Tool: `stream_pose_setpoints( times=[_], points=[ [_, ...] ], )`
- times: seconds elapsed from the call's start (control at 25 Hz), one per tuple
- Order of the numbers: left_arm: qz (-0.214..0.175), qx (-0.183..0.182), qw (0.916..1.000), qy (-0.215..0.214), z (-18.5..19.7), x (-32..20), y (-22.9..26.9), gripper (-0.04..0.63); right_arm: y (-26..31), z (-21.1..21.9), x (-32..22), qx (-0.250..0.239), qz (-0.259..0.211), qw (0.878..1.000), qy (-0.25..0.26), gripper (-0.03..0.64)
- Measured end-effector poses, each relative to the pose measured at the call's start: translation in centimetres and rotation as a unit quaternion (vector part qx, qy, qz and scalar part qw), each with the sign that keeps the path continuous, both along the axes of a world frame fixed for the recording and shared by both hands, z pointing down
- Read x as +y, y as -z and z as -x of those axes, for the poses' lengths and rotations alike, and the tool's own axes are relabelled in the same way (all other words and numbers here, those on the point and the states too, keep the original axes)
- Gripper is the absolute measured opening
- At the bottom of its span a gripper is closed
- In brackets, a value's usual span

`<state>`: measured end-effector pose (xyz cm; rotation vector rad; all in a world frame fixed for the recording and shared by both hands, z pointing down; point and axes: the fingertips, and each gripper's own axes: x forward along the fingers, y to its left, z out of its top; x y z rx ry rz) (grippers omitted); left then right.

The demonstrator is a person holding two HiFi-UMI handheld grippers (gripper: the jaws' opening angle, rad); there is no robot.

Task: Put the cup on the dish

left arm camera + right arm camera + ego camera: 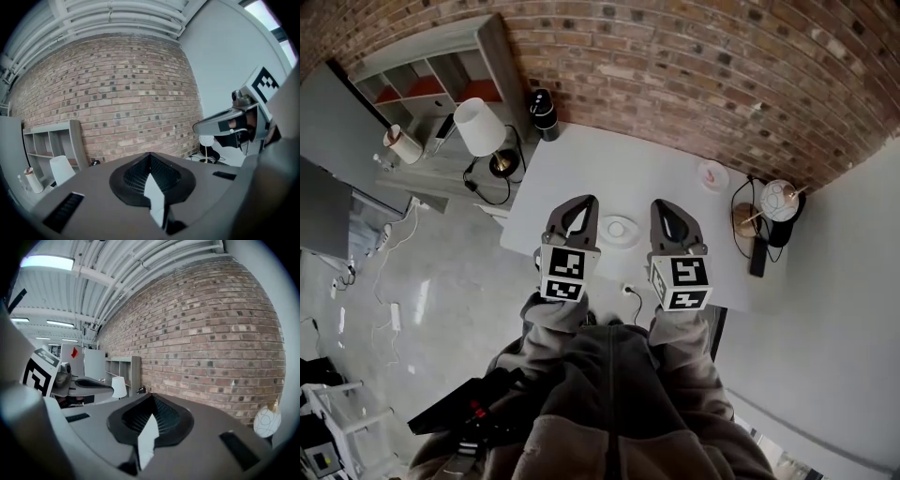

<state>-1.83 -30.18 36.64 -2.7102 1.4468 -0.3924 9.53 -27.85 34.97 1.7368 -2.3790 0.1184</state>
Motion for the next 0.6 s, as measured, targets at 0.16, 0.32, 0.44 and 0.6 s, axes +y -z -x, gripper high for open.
stream_pose_setpoints(
  times=[0.16,0.32,0.44,0.6],
  points=[
    [-0.021,0.009,0.9997,-0.006,0.1,-0.5,3.4,0.006,3.2,0.4,-0.7,0.008,-0.032,0.999,0.003,0.002],
    [-0.035,0.014,0.9992,-0.012,0.1,-0.1,5.9,0.006,5.5,0.8,-0.6,0.013,-0.052,0.999,0.007,0.002],
    [-0.052,0.016,0.9984,-0.014,0.0,-0.1,7.5,0.005,7.1,0.9,-0.7,0.014,-0.071,0.997,0.008,0.002],
    [-0.064,0.019,0.9976,-0.017,0.0,0.1,8.8,0.005,8.3,1.2,-0.6,0.014,-0.085,0.996,0.011,0.002]
  ],
)
